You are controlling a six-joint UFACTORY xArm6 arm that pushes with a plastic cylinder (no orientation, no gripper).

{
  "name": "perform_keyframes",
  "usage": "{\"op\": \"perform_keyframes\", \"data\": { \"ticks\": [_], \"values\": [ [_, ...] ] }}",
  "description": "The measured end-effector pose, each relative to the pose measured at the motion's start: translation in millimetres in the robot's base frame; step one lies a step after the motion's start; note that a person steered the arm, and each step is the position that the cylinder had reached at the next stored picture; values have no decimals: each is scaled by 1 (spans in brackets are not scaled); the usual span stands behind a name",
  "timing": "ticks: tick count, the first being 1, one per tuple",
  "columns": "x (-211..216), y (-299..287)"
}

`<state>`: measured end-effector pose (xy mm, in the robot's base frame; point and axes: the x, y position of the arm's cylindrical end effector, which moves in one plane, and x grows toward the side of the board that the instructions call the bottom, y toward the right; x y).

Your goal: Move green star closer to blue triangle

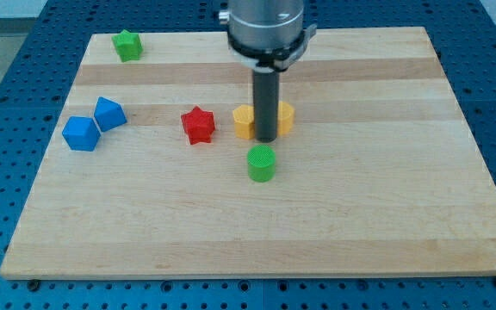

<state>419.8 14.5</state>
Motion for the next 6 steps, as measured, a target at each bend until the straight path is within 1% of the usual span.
{"op": "perform_keyframes", "data": {
  "ticks": [1, 4, 5, 6],
  "values": [
    [-22, 15],
    [-62, 106],
    [-83, 123],
    [-86, 123]
  ]
}}
